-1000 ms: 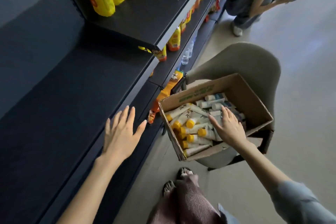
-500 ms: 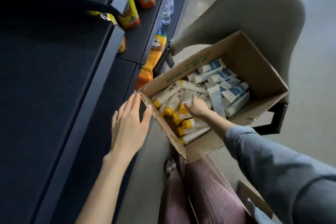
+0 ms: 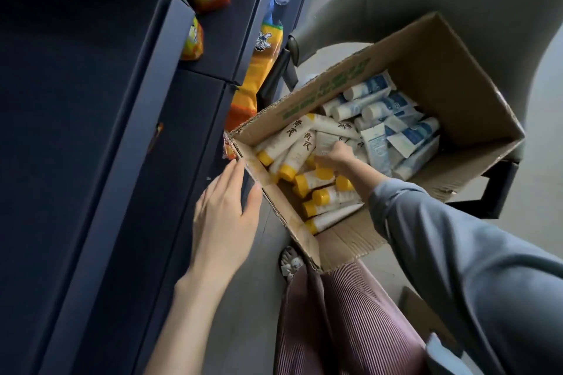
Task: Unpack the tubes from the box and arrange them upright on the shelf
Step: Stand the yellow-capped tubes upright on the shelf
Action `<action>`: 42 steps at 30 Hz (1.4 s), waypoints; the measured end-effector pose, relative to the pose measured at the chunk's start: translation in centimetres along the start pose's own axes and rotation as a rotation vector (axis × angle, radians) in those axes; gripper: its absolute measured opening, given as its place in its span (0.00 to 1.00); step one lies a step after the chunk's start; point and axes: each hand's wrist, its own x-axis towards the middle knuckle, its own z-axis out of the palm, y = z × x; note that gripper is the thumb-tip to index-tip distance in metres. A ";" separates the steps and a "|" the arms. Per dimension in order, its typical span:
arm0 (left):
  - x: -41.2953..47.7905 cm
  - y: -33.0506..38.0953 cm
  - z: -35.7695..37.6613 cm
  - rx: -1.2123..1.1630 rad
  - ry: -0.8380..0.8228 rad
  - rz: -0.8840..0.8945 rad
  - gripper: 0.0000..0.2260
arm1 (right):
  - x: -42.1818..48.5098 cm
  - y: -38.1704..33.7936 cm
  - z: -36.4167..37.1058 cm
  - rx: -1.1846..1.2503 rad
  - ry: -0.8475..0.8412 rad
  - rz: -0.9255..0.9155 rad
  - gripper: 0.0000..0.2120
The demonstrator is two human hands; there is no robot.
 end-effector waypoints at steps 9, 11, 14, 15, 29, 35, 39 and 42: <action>0.6 1.7 -0.7 -0.186 -0.014 -0.008 0.23 | -5.5 3.1 -4.7 0.621 -0.386 -0.128 0.11; 0.6 1.8 -0.8 -0.215 -0.017 0.003 0.22 | -7.5 3.4 -5.1 0.788 -0.496 -0.166 0.15; 0.7 2.1 -0.8 -0.295 -0.038 0.023 0.22 | -10.0 3.6 -5.2 1.050 -0.648 -0.217 0.20; 0.7 2.3 -0.8 -0.352 -0.048 0.033 0.23 | -10.8 3.4 -5.2 1.123 -0.689 -0.230 0.20; -0.3 4.2 -0.8 -1.118 -0.076 -0.084 0.14 | -15.4 1.8 -1.5 1.237 -1.133 -0.422 0.27; -0.8 2.6 -1.1 -1.172 -0.110 -0.129 0.18 | -15.9 1.3 -1.3 1.167 -1.140 -0.432 0.26; -0.6 2.4 -0.9 -1.230 -0.082 -0.110 0.17 | -15.3 1.0 -1.8 1.114 -1.075 -0.401 0.27; -0.2 2.0 -1.0 -1.245 -0.002 -0.127 0.17 | -14.3 0.5 -2.1 1.058 -1.012 -0.379 0.28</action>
